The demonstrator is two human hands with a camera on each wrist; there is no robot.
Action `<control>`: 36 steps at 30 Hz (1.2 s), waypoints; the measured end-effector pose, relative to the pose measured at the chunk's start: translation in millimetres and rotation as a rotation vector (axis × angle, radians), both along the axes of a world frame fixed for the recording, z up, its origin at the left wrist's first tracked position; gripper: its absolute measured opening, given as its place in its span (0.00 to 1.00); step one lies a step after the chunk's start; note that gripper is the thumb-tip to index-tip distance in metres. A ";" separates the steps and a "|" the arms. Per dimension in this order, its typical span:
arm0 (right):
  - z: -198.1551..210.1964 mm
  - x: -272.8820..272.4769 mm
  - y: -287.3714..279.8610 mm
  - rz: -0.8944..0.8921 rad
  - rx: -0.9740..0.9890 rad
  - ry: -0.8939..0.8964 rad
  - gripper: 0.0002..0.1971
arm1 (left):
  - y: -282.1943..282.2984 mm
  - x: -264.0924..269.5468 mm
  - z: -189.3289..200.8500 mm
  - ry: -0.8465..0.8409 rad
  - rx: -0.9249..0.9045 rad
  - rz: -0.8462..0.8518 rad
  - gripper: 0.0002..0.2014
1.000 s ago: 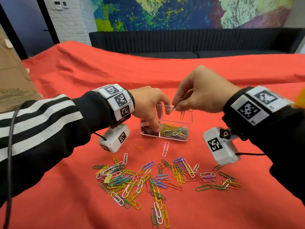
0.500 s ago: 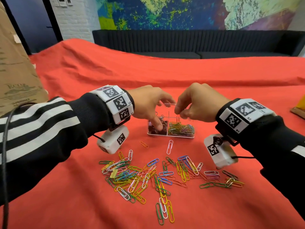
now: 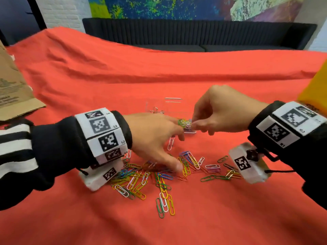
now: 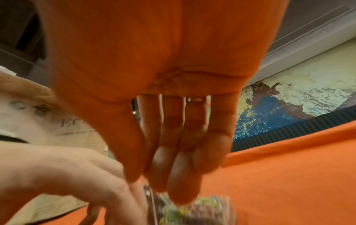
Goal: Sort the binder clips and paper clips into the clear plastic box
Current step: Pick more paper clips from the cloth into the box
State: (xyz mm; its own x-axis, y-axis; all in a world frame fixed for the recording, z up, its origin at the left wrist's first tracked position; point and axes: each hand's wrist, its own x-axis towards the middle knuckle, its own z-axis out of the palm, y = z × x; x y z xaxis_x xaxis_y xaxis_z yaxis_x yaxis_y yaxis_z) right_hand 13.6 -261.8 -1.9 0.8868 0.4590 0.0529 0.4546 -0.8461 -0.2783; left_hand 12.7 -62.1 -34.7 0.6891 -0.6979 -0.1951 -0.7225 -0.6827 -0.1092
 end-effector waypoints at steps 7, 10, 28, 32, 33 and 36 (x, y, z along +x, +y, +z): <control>-27.8 -22.3 -26.0 0.043 -0.474 0.267 0.39 | -10.0 7.6 -16.2 0.200 0.003 0.000 0.42; -30.1 -27.9 -32.3 0.028 -0.533 0.244 0.34 | -15.8 14.0 -15.0 0.208 0.000 -0.029 0.28; -17.2 -18.8 -43.5 0.008 -0.206 0.171 0.05 | -1.1 5.0 8.6 0.224 -0.508 0.085 0.05; -17.1 -18.5 -42.4 0.007 -0.201 0.174 0.05 | -2.0 22.5 31.8 0.069 -0.754 0.137 0.05; -18.6 -18.6 -41.6 0.004 -0.199 0.172 0.05 | -4.4 30.0 35.7 0.005 -0.795 0.146 0.05; -22.4 -18.9 -39.4 -0.003 -0.192 0.155 0.05 | -16.9 51.2 38.4 -0.069 -0.843 0.182 0.05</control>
State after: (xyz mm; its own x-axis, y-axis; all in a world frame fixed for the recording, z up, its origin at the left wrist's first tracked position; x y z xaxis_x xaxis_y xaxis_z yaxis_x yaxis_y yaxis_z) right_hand -5.3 -301.2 -24.3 0.8789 0.4450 -0.1721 0.4164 -0.8915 -0.1787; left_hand 63.9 -79.0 3.7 0.7954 -0.4690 0.3839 -0.6045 -0.6601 0.4460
